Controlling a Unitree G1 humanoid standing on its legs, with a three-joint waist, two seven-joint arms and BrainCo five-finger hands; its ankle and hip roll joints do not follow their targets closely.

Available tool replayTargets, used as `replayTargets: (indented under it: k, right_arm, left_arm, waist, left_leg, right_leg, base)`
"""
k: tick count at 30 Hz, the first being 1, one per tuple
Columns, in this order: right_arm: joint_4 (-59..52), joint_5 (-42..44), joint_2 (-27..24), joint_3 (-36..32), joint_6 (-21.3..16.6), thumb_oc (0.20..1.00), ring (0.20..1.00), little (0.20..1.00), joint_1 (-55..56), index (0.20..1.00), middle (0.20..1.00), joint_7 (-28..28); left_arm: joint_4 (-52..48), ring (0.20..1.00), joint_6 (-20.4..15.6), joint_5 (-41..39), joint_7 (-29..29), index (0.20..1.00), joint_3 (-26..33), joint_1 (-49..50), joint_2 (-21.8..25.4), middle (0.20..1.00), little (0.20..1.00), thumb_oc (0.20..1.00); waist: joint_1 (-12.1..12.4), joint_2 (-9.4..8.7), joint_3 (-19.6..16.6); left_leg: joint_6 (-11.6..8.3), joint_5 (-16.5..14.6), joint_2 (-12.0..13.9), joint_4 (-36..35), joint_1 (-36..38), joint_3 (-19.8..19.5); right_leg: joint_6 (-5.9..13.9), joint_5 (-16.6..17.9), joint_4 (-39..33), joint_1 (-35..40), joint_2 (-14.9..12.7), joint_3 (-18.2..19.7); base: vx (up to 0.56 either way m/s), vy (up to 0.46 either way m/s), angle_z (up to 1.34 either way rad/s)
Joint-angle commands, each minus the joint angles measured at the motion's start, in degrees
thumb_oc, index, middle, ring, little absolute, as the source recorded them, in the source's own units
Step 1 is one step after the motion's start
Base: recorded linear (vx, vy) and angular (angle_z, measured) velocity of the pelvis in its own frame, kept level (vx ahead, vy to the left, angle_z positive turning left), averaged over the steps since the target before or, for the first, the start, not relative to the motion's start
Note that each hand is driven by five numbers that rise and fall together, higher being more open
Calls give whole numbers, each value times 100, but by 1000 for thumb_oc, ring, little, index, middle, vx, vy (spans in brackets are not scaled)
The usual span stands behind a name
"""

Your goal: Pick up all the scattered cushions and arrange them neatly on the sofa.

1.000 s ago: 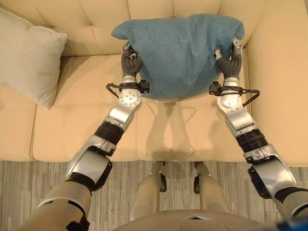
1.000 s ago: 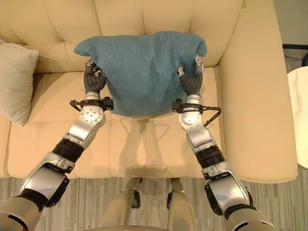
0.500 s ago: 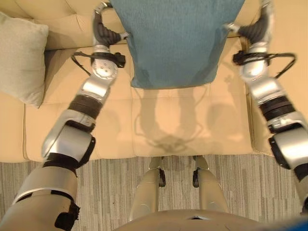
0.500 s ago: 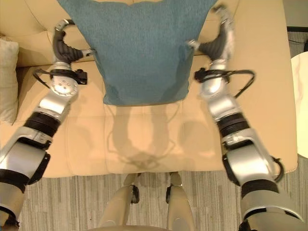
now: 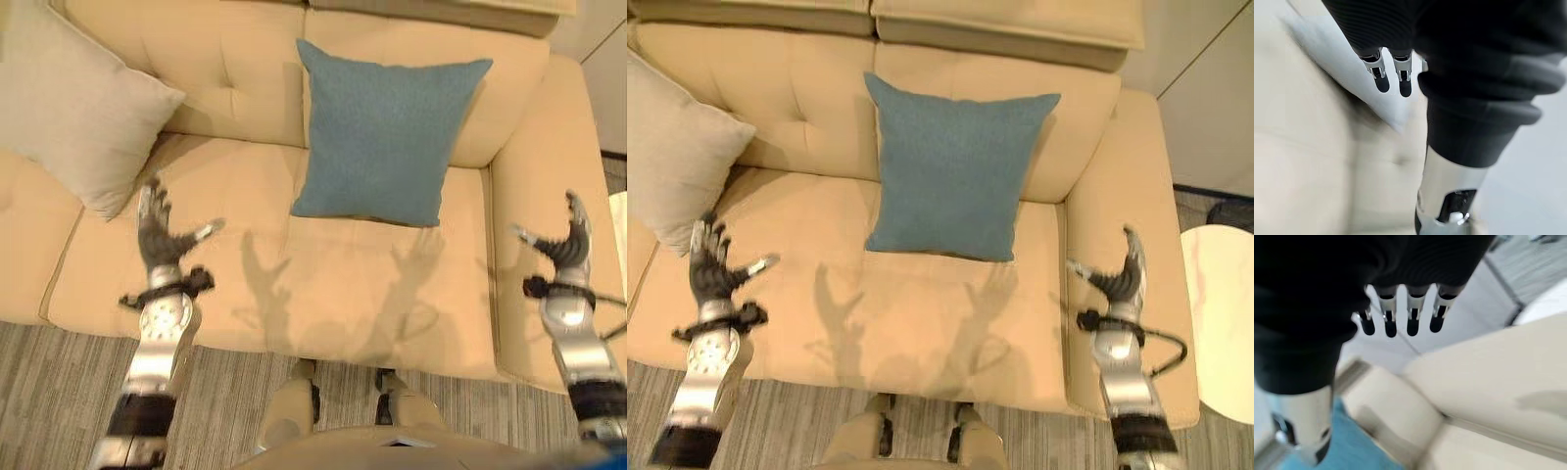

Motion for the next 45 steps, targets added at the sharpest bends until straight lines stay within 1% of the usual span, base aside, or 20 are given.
replayTargets:
  k: [1, 4, 7, 8, 9, 13, 17, 24, 31, 33, 34, 35, 36, 37, 38, 39, 40, 41, 43, 45]
  right_arm:
    - [221, -357, -335, -18, -270, 1000, 1000, 1000, -539, 1000, 1000, 297]
    - [515, -399, -92, 117, -319, 1000, 1000, 1000, -19, 1000, 1000, 650]
    - [928, -324, 105, 377, -379, 1000, 1000, 1000, 142, 1000, 1000, 852]
    - [1355, -277, 227, 600, -389, 1000, 1000, 1000, 142, 1000, 1000, 933]
    - [1575, -286, 289, 708, -382, 1000, 1000, 1000, 139, 1000, 1000, 963]
    - [2733, -423, 573, 1180, -321, 1000, 1000, 1000, 158, 1000, 1000, 1014]
    - [3672, -375, 759, 1375, -273, 1000, 1000, 1000, 66, 1000, 1000, 983]
    - [4509, -95, 896, 1419, -232, 1000, 1000, 1000, -92, 1000, 1000, 888]
    - [4943, 245, 1046, 1386, -207, 1000, 1000, 1000, -190, 1000, 1000, 791]
    - [5100, 381, 1048, 1350, -167, 1000, 1000, 1000, -266, 1000, 1000, 758]
    - [5102, 382, 1048, 1350, -168, 1000, 1000, 1000, -270, 1000, 1000, 758]
    - [5202, 598, 1107, 1272, -174, 1000, 1000, 1000, -300, 1000, 1000, 809]
    - [5234, 735, 1130, 1197, -183, 1000, 1000, 1000, -317, 1000, 1000, 837]
    - [5284, 943, 1171, 1085, -173, 1000, 1000, 1000, -340, 1000, 1000, 882]
    - [5309, 1001, 1170, 1043, -173, 1000, 1000, 1000, -335, 1000, 1000, 895]
    - [5332, 1108, 1219, 978, -170, 1000, 1000, 1000, -317, 1000, 1000, 948]
    - [5382, 1132, 1250, 981, -136, 1000, 1000, 1000, -320, 1000, 1000, 976]
    - [5383, 1133, 1249, 982, -136, 1000, 1000, 1000, -320, 1000, 1000, 977]
    - [5433, 1043, 1278, 1100, -100, 1000, 1000, 1000, -439, 1000, 1000, 992]
    - [5416, 966, 1300, 1167, -72, 1000, 1000, 1000, -503, 1000, 1000, 997]
  left_arm:
    - [609, 1000, -48, 227, -516, 1000, -5, -769, 5, 1000, 1000, 1000]
    - [1256, 1000, 189, 365, -999, 1000, -55, -9, -147, 1000, 1000, 1000]
    - [2124, 1000, 344, 563, -1201, 1000, -239, 203, -260, 1000, 1000, 1000]
    - [2819, 1000, 408, 651, -1290, 1000, -375, 207, -411, 1000, 1000, 1000]
    - [3128, 1000, 437, 615, -1376, 1000, -432, 205, -507, 1000, 1000, 1000]
    - [4917, 1000, 501, 768, -1396, 1000, -459, 57, -926, 1000, 1000, 1000]
    - [5952, 1000, 575, 1026, -1304, 1000, -444, -158, -1063, 1000, 1000, 1000]
    - [6269, 1000, 617, 1149, -1194, 1000, -575, -378, -1068, 1000, 1000, 1000]
    - [6251, 1000, 626, 1165, -1095, 1000, -889, -718, -1069, 1000, 1000, 1000]
    - [6218, 1000, 611, 1118, -1067, 1000, -978, -868, -1090, 1000, 1000, 1000]
    - [6218, 1000, 611, 1118, -1067, 1000, -977, -871, -1090, 1000, 1000, 1000]
    - [6248, 1000, 609, 1112, -1074, 1000, -983, -876, -1126, 1000, 1000, 1000]
    - [6297, 1000, 613, 1095, -1082, 1000, -964, -881, -1153, 1000, 1000, 1000]
    - [6351, 1000, 631, 1058, -1084, 1000, -927, -869, -1206, 1000, 1000, 1000]
    - [6359, 1000, 631, 1040, -1083, 1000, -914, -866, -1214, 1000, 1000, 1000]
    - [6320, 1000, 611, 972, -1104, 1000, -904, -866, -1243, 1000, 1000, 1000]
    - [6272, 1000, 624, 991, -1108, 1000, -963, -865, -1274, 1000, 1000, 1000]
    - [6272, 1000, 625, 991, -1107, 1000, -963, -864, -1275, 1000, 1000, 1000]
    - [6296, 1000, 641, 1029, -1088, 1000, -1039, -929, -1340, 1000, 1000, 1000]
    - [6343, 1000, 646, 1049, -1077, 1000, -1038, -953, -1363, 1000, 1000, 1000]
  waist:
    - [36, -5, -128]
    - [54, 7, -153]
    - [71, 33, -171]
    - [85, 41, -201]
    - [97, 42, -216]
    - [168, 14, -298]
    - [192, 3, -316]
    - [240, 28, -229]
    - [199, -7, -20]
    - [149, -57, 175]
    - [146, -54, 169]
    - [128, -115, 200]
    - [102, -144, 196]
    - [16, -160, 164]
    - [-22, -152, 151]
    - [-130, -87, 88]
    - [-214, -20, 29]
    - [-210, -19, 32]
    - [-225, 38, 77]
    - [-200, 26, 105]
  left_leg:
    - [-12, -374, 25, 28, 281, 64]
    - [44, -428, 48, 28, 619, 125]
    - [71, -449, 46, 28, 839, 160]
    - [75, -485, 50, 28, 997, 195]
    - [80, -506, 49, 28, 1072, 204]
    - [99, -600, 68, 28, 1412, 224]
    - [87, -630, 84, 28, 1592, 219]
    - [32, -586, 150, 28, 1762, 99]
    - [-81, -406, 224, 235, 1346, -265]
    - [-108, -540, 182, 918, 891, -176]
    - [-108, -560, 184, 954, 864, -180]
    - [-41, -919, 96, 1349, 913, -90]
    - [-2, -1076, 49, 1503, 964, -80]
    - [68, -1326, 65, 1650, 1104, 76]
    - [93, -1412, 108, 1718, 1187, 191]
    - [84, -1503, 264, 1521, 1540, 565]
    - [77, -1467, 251, 1237, 1731, 749]
    - [78, -1460, 250, 1219, 1745, 754]
    - [147, -1461, 22, 827, 1899, 614]
    - [198, -1393, -104, 644, 1901, 537]
  right_leg:
    - [303, 135, 10, -143, -92, -207]
    - [292, 52, 10, 217, -80, -276]
    - [280, -2, 10, 456, -63, -285]
    - [273, -26, 10, 604, -50, -292]
    - [268, -54, 10, 686, -46, -289]
    - [226, -158, 10, 1022, -2, -292]
    - [194, -238, 10, 1213, 42, -293]
    - [123, -344, 10, 1437, 142, -349]
    - [-18, -466, 10, 1427, 251, -574]
    - [-63, -395, 10, 1307, 156, -689]
    - [-63, -394, 10, 1298, 159, -692]
    - [-65, -290, 10, 1220, 72, -706]
    - [-63, -257, 10, 1200, 35, -693]
    - [-57, -219, 10, 1133, -26, -704]
    - [-50, -196, 10, 1114, -48, -733]
    - [-35, -142, 10, 1063, -74, -879]
    - [-2, -44, 30, 968, -112, -958]
    - [-1, -43, 29, 971, -112, -954]
    - [103, 215, 105, 771, -231, -927]
    - [174, 350, 143, 616, -320, -926]
  base:
    - [23, -15, 5]
    - [0, 0, 0]
    - [-25, -6, -1]
    - [-51, -21, -1]
    - [-57, -30, -1]
    - [-43, -41, 0]
    - [-16, -45, -2]
    - [-33, -60, 2]
    - [-139, -98, 40]
    - [-285, -53, 55]
    - [-202, -12, 96]
    - [-151, 2, 72]
    - [-226, 28, 43]
    - [-152, 44, 5]
    - [-175, 97, 22]
    - [-143, 139, 47]
    - [-104, 126, 99]
    - [-88, 156, 87]
    - [-164, 212, 37]
    - [-191, 171, 13]
